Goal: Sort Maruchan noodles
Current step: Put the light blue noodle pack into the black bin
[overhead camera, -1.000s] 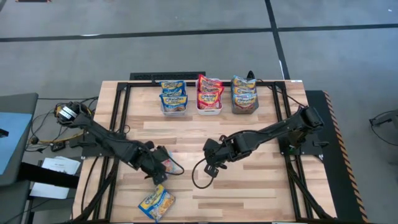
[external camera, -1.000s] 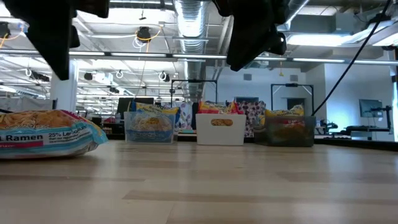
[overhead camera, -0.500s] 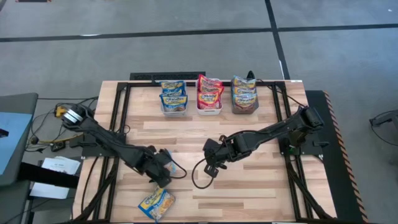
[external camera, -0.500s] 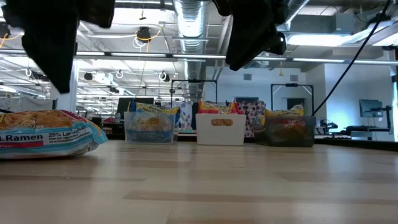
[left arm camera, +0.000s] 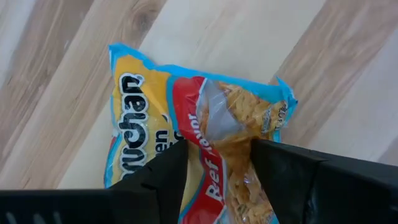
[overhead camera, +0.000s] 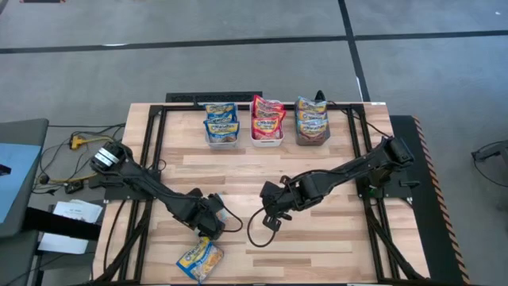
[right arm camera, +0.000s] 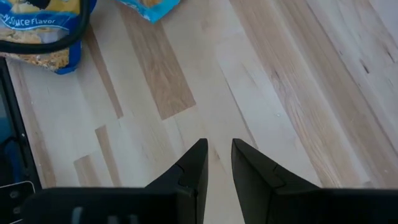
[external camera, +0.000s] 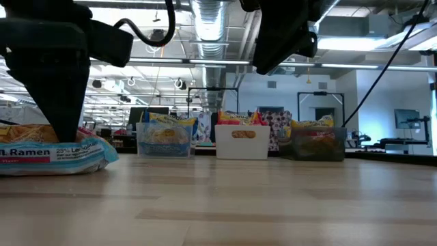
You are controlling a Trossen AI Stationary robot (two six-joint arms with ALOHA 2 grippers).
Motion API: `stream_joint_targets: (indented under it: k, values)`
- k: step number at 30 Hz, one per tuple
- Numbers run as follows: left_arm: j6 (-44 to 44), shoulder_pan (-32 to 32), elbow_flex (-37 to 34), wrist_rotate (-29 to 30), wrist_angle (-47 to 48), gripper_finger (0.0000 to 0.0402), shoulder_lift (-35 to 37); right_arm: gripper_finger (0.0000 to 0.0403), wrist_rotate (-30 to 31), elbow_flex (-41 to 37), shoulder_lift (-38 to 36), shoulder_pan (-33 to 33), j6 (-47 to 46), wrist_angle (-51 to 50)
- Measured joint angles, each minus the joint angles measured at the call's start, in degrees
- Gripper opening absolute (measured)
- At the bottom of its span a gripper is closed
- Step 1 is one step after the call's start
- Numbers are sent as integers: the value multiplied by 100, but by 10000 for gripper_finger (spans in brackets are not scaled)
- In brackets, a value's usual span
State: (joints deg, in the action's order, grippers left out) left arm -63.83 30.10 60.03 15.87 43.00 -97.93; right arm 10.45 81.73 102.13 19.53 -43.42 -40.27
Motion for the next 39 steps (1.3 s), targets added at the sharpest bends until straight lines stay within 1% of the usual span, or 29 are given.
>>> stream_joint_targets:
  k: [3, 6, 9, 14, 16, 19, 23, 27, 29, 31, 34, 39]
  values:
    - [13, -2, 13, -30, 17, 169, -166, 98, 1, 0, 0, 0, -2, 0]
    - [73, 0, 16, -21, 17, 149, -199, 98, 1, 0, 0, 0, -2, 0]
    - [107, 0, 7, 33, -6, 111, -184, 98, 2, 0, 0, -14, -2, 0]
    - [348, -3, -3, 69, -27, 26, -184, 98, 2, 0, 0, -83, -4, -2]
    - [391, -4, 3, 127, -23, 9, -185, 98, -2, 0, 0, -137, -6, -2]
    - [630, -3, 120, 224, 12, 3, -214, 98, -18, 0, 0, -249, 6, -10]
    - [1076, -15, 384, 242, 10, 0, -248, 98, -323, 0, -9, -461, 153, -128]
    - [1361, -30, 570, 251, 9, 1, -256, 98, -430, 0, -20, -632, 388, -457]
    - [1474, -38, 593, 303, -43, 1, -254, 98, -418, -13, -120, -682, 488, -804]
    - [1617, -62, 595, 340, -173, 1, -254, 98, -279, -4, -228, -713, 498, -1034]
    - [1883, -143, 600, 367, -410, 1, -251, 98, 124, -4, -433, -723, 505, -1519]
    - [2410, -309, 607, 282, -863, 1, -243, 98, 516, -6, -941, -650, 387, -1927]
